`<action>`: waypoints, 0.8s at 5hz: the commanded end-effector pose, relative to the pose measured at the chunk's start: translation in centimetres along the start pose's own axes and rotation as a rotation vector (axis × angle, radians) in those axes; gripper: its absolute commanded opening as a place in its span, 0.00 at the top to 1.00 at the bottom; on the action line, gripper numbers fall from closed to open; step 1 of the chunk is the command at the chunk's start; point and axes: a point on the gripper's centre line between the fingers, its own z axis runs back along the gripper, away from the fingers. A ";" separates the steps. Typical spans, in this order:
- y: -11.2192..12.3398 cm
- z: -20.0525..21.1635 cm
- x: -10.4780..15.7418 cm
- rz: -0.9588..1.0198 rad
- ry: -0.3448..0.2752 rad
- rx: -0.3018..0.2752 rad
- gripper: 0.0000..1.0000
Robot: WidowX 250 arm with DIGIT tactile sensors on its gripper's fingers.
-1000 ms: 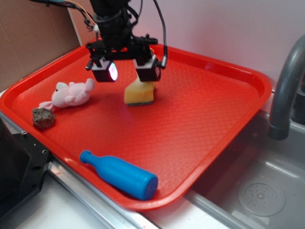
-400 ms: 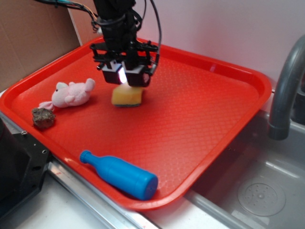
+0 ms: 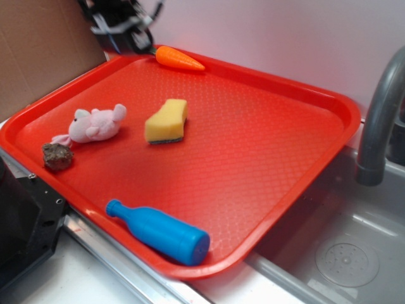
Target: Grab the green sponge.
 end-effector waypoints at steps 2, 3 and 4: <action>1.7 -1.0 1.5 0.198 -0.069 0.122 0.00; 2.0 -6.0 1.9 0.361 0.025 0.129 0.00; 2.0 -10.1 2.1 0.280 0.096 0.054 0.00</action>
